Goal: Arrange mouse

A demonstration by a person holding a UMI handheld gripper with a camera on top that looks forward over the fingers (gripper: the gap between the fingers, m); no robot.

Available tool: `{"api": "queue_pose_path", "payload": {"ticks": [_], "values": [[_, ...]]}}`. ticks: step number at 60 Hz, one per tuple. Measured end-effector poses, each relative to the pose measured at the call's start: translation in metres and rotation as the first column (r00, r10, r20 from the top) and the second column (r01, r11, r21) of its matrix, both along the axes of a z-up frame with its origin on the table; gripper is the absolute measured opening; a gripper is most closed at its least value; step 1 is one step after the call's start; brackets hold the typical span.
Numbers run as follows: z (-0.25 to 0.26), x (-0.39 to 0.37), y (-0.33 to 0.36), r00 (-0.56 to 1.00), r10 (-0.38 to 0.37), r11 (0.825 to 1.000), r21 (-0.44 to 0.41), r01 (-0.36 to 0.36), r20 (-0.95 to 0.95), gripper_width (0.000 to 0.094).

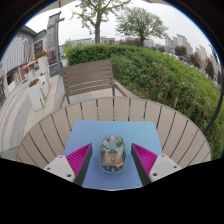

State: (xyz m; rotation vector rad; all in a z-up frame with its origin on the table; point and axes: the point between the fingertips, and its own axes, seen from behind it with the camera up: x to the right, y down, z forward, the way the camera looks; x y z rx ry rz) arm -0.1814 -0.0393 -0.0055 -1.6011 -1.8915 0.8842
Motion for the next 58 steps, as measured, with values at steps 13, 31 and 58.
{"api": "queue_pose_path", "payload": {"ticks": [13,31,58], "values": [[0.082,0.084,0.026,0.998,-0.039,0.999,0.013,0.038,0.057,0.0848],[0.156,0.302,0.082,0.986,-0.081,0.995,0.077,0.070,0.148,0.0851],[0.164,0.368,0.093,0.983,-0.110,0.993,0.058,0.102,0.148,0.0851]]}}
